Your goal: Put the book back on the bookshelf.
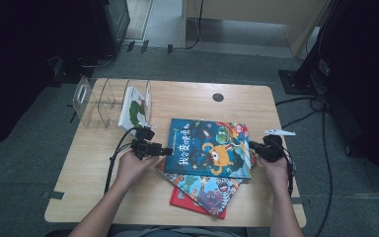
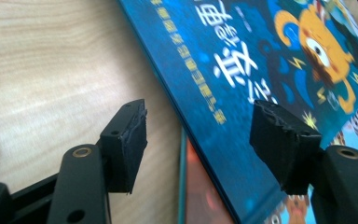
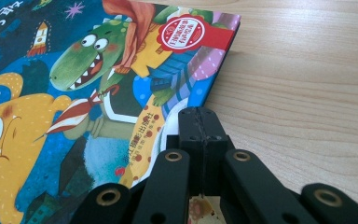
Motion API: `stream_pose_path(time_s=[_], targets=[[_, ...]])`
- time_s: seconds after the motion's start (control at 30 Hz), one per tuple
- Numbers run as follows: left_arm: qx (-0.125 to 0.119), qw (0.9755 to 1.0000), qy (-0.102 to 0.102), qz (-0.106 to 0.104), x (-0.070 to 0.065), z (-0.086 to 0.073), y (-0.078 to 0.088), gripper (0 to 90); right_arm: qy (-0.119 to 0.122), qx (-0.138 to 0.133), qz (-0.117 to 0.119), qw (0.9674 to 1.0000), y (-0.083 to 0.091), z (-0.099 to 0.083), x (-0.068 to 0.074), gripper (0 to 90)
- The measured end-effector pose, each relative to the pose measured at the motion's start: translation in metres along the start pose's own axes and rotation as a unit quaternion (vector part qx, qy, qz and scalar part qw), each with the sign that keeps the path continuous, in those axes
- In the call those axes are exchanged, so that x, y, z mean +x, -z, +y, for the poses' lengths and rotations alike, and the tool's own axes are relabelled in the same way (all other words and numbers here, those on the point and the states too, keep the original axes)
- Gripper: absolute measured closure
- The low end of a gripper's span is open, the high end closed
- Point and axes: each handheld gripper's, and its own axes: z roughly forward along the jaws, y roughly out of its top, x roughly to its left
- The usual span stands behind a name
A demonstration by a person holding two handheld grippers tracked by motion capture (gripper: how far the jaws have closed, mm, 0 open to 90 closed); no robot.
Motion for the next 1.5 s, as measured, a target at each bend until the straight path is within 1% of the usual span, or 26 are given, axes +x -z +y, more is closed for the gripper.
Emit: stream_pose_path(time_s=[0.03, 0.13, 0.2, 0.3, 0.37, 0.43, 0.53, 0.6, 0.7, 0.83, 0.9, 0.93, 0.97, 1.0, 1.07, 1.13, 1.17, 1.23, 1.27, 1.37, 1.43, 1.5], targets=[[0.001, 1.0, 0.001, 0.0, 0.0, 0.002, -0.002, 36.2, -0.001, 0.001, 0.001, 1.0, 0.0, 0.0, 0.0, 90.0], [0.002, 1.0, -0.006, 0.006, 0.0, 0.007, -0.006, 34.5, -0.003, 0.007, 0.003, 1.0, 0.001, -0.001, 0.0, 90.0], [0.0, 1.0, -0.004, 0.007, 0.001, 0.008, -0.008, 33.4, -0.002, 0.008, 0.005, 1.0, 0.001, -0.001, -0.001, 90.0], [0.0, 1.0, -0.002, 0.0, 0.002, 0.009, -0.012, 33.5, -0.002, 0.007, 0.005, 1.0, 0.001, -0.001, -0.001, 90.0], [0.008, 0.9999, 0.0, -0.008, 0.003, 0.009, -0.015, 34.5, -0.003, 0.007, 0.005, 1.0, 0.001, -0.001, -0.001, 90.0], [0.015, 0.9999, -0.001, -0.009, 0.003, 0.008, -0.018, 34.8, -0.004, 0.007, 0.006, 1.0, 0.001, -0.001, -0.001, 90.0], [0.016, 0.9997, -0.001, -0.016, 0.002, 0.007, -0.02, 34.9, -0.005, 0.006, 0.005, 1.0, 0.001, -0.001, -0.001, 90.0], [0.015, 0.9998, -0.002, -0.012, 0.001, 0.007, -0.02, 34.9, -0.004, 0.006, 0.004, 1.0, 0.001, -0.001, 0.0, 90.0], [0.021, 0.9998, -0.002, -0.006, 0.0, 0.007, -0.022, 34.9, -0.002, 0.007, 0.004, 1.0, 0.001, -0.001, 0.0, 90.0], [0.026, 0.9997, 0.001, -0.005, 0.002, 0.006, -0.024, 34.9, 0.002, 0.007, 0.001, 1.0, 0.001, -0.001, 0.001, 90.0], [0.027, 0.9996, 0.003, -0.007, 0.003, 0.006, -0.025, 34.6, 0.002, 0.009, 0.013, 0.9999, 0.0, -0.001, 0.002, 90.0], [0.027, 0.9996, 0.007, -0.005, 0.003, 0.006, -0.026, 34.7, 0.006, 0.009, 0.02, 0.9997, -0.001, -0.001, 0.004, 90.0], [0.027, 0.9996, 0.01, -0.001, 0.003, 0.006, -0.025, 32.6, 0.012, 0.008, 0.024, 0.9996, -0.003, -0.001, 0.007, 90.0], [0.028, 0.9995, 0.014, -0.001, 0.005, 0.006, -0.025, 31.9, 0.021, 0.01, 0.022, 0.9995, -0.003, 0.0, 0.009, 90.0], [0.035, 0.9991, 0.022, -0.007, 0.007, 0.007, -0.024, 32.9, 0.028, 0.012, 0.017, 0.9994, -0.005, 0.001, 0.013, 90.0], [0.04, 0.9986, 0.032, -0.012, 0.007, 0.007, -0.024, 34.1, 0.027, 0.012, 0.02, 0.9994, -0.005, 0.001, 0.013, 90.0], [0.042, 0.9984, 0.035, -0.01, 0.007, 0.008, -0.023, 34.5, 0.029, 0.012, 0.019, 0.9993, -0.005, 0.001, 0.014, 90.0], [0.04, 0.9982, 0.045, -0.006, 0.006, 0.009, -0.021, 36.1, 0.032, 0.014, 0.022, 0.9991, -0.005, 0.001, 0.015, 90.0], [0.037, 0.9982, 0.048, -0.007, 0.006, 0.009, -0.019, 37.3, 0.029, 0.015, 0.022, 0.9992, -0.005, 0.0, 0.015, 90.0], [0.021, 0.9985, 0.049, -0.014, 0.003, 0.011, -0.007, 41.8, 0.025, 0.014, 0.029, 0.9992, -0.005, 0.0, 0.014, 90.0], [0.021, 0.9988, 0.043, -0.011, 0.001, 0.015, 0.004, 44.4, 0.022, 0.014, 0.04, 0.9989, -0.005, -0.001, 0.013, 90.0], [0.016, 0.9991, 0.039, -0.01, -0.002, 0.019, 0.017, 46.1, 0.021, 0.014, 0.052, 0.9983, -0.007, -0.001, 0.015, 90.0]])
